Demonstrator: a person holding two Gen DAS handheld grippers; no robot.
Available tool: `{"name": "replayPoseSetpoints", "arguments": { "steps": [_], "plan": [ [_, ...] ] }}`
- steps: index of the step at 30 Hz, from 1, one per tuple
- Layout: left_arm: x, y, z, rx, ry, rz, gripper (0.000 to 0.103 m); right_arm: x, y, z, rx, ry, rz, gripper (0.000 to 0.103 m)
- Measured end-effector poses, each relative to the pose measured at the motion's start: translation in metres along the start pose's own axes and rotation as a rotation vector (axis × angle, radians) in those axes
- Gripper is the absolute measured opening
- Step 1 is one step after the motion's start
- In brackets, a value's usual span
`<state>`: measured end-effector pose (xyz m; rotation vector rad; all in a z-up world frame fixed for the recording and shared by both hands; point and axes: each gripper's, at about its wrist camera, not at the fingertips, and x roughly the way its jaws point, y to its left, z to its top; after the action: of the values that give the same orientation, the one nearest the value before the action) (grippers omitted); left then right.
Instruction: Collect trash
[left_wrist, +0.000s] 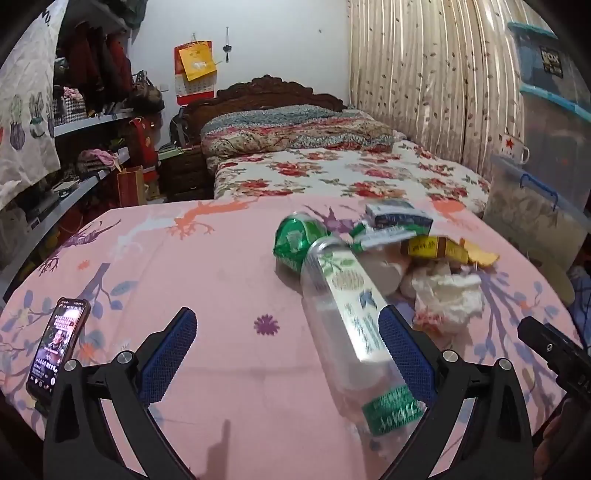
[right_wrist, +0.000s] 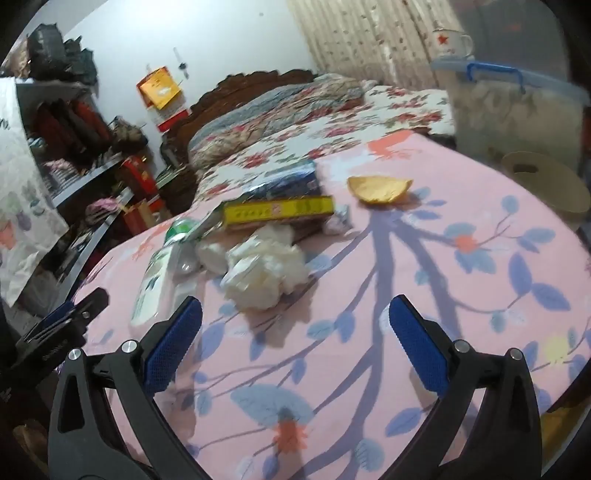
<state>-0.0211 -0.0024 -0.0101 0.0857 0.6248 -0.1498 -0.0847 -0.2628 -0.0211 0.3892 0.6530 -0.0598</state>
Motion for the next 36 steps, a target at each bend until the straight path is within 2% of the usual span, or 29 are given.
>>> {"name": "replayPoseSetpoints", "arguments": {
  "steps": [3, 5, 6, 8, 10, 12, 17, 20, 22, 24, 27, 36],
  "plan": [
    [-0.003, 0.000, -0.007, -0.011, -0.005, -0.008, 0.094, -0.004, 0.004, -0.004, -0.021, -0.007, 0.048, 0.100],
    [-0.006, 0.002, -0.009, -0.022, -0.011, -0.045, 0.094, -0.004, 0.007, -0.006, -0.046, -0.003, 0.083, 0.100],
    [-0.007, 0.001, -0.008, -0.025, -0.012, -0.079, 0.094, -0.002, 0.010, -0.006, -0.066, 0.004, 0.063, 0.100],
    [-0.008, -0.002, -0.007, 0.001, -0.023, -0.052, 0.094, -0.006, 0.014, -0.003, -0.095, -0.021, 0.039, 0.100],
    [-0.005, -0.010, 0.004, 0.066, -0.050, -0.001, 0.094, -0.016, 0.018, 0.005, -0.120, -0.098, 0.021, 0.100],
    [-0.004, -0.013, 0.015, 0.091, -0.075, 0.022, 0.094, -0.029, 0.023, 0.019, -0.141, -0.199, 0.005, 0.100],
    [-0.013, -0.002, 0.047, 0.009, -0.204, 0.007, 0.094, -0.058, 0.040, 0.058, -0.203, -0.391, 0.002, 0.100],
    [-0.019, 0.000, 0.055, -0.017, -0.258, 0.048, 0.094, -0.067, 0.050, 0.062, -0.204, -0.462, 0.018, 0.099],
    [-0.020, 0.002, 0.055, -0.032, -0.266, 0.043, 0.094, -0.066, 0.054, 0.054, -0.207, -0.459, 0.029, 0.099],
    [-0.018, 0.003, 0.053, -0.034, -0.258, 0.048, 0.094, -0.059, 0.056, 0.042, -0.219, -0.420, 0.040, 0.098],
    [-0.014, 0.003, 0.048, -0.023, -0.235, 0.044, 0.094, -0.052, 0.058, 0.037, -0.238, -0.355, 0.054, 0.092],
    [-0.013, 0.005, 0.042, -0.019, -0.226, 0.035, 0.094, -0.045, 0.052, 0.033, -0.209, -0.345, 0.051, 0.087]
  ]
}}
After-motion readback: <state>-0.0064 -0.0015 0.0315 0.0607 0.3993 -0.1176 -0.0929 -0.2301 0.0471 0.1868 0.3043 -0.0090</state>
